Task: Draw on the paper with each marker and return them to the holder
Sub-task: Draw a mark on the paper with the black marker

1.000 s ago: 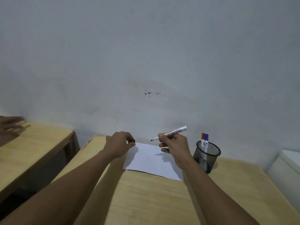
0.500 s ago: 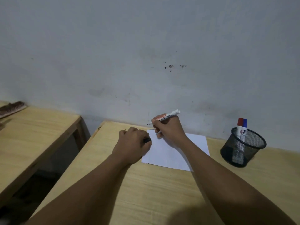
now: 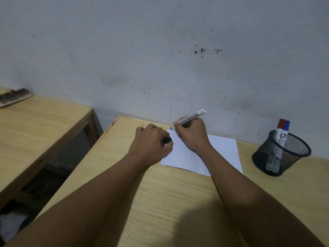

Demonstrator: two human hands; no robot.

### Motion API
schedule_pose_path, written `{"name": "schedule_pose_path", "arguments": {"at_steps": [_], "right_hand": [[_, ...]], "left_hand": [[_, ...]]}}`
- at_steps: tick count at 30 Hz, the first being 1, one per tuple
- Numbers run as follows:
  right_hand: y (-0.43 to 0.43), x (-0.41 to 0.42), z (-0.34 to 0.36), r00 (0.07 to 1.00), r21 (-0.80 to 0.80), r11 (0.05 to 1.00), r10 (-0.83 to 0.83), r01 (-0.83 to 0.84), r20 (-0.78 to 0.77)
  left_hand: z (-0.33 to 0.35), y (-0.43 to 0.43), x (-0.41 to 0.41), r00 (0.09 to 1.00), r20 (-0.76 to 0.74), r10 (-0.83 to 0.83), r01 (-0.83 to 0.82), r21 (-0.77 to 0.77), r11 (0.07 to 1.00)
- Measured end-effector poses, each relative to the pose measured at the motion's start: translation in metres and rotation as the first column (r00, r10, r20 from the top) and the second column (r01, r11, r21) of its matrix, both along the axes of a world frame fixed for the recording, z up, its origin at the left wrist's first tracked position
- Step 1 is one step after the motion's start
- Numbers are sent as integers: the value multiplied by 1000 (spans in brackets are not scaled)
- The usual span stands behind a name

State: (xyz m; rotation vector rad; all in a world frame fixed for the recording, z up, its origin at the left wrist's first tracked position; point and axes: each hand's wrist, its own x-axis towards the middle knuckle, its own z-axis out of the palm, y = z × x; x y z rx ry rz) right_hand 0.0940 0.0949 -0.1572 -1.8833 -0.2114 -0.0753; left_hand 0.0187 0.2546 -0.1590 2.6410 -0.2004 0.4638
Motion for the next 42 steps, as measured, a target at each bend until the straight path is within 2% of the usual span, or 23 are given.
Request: {"name": "schedule_pose_path", "arguments": {"at_steps": [19,42], "right_hand": [[-1,6,-4,998,-134,991,34,-27,46],[-1,3,-1,997,-94,993,71,-71,-10]], "left_hand": [[1,-1,0,1000,10,17,-17,24,1000],[0,-1,0,999,27,27,-28,31,999]]}}
